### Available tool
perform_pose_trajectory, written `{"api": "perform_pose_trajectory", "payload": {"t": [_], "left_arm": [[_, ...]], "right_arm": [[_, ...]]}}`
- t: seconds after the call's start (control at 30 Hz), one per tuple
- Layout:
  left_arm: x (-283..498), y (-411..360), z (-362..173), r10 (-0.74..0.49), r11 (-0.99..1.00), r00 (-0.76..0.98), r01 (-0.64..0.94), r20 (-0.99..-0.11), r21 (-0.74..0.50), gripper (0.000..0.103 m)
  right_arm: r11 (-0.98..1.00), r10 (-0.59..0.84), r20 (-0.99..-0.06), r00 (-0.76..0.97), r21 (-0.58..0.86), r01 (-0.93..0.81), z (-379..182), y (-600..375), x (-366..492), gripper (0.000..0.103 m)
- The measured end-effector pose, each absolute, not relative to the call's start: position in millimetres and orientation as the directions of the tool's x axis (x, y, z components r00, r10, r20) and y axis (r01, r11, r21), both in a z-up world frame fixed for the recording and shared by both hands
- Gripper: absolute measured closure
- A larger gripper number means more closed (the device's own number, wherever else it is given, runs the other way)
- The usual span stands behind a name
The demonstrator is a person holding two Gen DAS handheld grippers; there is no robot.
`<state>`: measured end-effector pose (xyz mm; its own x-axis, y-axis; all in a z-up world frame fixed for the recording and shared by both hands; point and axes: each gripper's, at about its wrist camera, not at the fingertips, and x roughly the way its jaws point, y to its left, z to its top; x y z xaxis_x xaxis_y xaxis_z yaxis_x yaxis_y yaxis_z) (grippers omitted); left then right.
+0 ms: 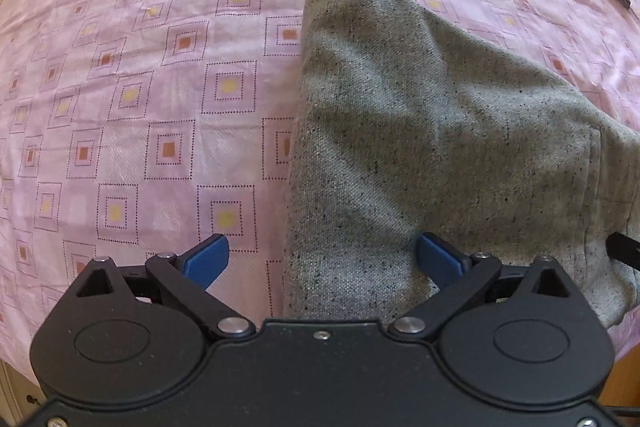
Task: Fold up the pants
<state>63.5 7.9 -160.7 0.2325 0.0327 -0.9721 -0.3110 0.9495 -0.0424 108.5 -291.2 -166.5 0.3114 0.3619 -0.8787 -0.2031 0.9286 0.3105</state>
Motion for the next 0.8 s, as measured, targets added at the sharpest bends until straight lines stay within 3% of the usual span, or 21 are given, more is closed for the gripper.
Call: {"api": "perform_pose_trajectory", "payload": {"t": [0.4, 0.47, 0.5, 0.53, 0.57, 0.6, 0.7, 0.8], "left_arm": [[99, 15, -178, -0.09, 0.967, 0.294, -0.204, -0.952, -0.155, 0.0], [99, 15, -178, -0.095, 0.964, 0.292, -0.212, -0.952, -0.161, 0.0], [99, 15, -178, -0.099, 0.963, 0.291, -0.214, -0.952, -0.166, 0.001], [98, 17, -177, -0.108, 0.959, 0.289, -0.222, -0.951, -0.177, 0.007], [97, 17, -173, -0.127, 0.955, 0.299, -0.22, -0.946, -0.198, 0.016], [95, 17, -169, -0.178, 0.947, 0.313, -0.201, -0.933, -0.248, 0.045], [91, 8, -145, -0.142, 0.954, 0.324, -0.208, -0.935, -0.217, 0.077], [85, 8, -118, -0.093, 0.964, 0.35, -0.203, -0.932, -0.173, 0.087]], "right_arm": [[0.873, 0.478, -0.832, 0.284, 0.411, -0.263, -178, -293, 129, 0.012], [0.871, 0.487, -0.823, 0.292, 0.431, -0.237, -178, -295, 130, 0.018], [0.858, 0.509, -0.812, 0.286, 0.455, -0.237, -178, -295, 130, 0.042], [0.841, 0.539, -0.8, 0.265, 0.489, -0.234, -178, -296, 131, 0.056], [0.843, 0.537, -0.8, 0.267, 0.497, -0.207, -176, -297, 131, 0.06], [0.845, 0.535, -0.8, 0.271, 0.501, -0.189, -173, -297, 130, 0.068], [0.862, 0.507, -0.808, 0.299, 0.474, -0.179, -154, -290, 123, 0.073], [0.881, 0.472, -0.813, 0.34, 0.422, -0.214, -127, -275, 114, 0.076]]}}
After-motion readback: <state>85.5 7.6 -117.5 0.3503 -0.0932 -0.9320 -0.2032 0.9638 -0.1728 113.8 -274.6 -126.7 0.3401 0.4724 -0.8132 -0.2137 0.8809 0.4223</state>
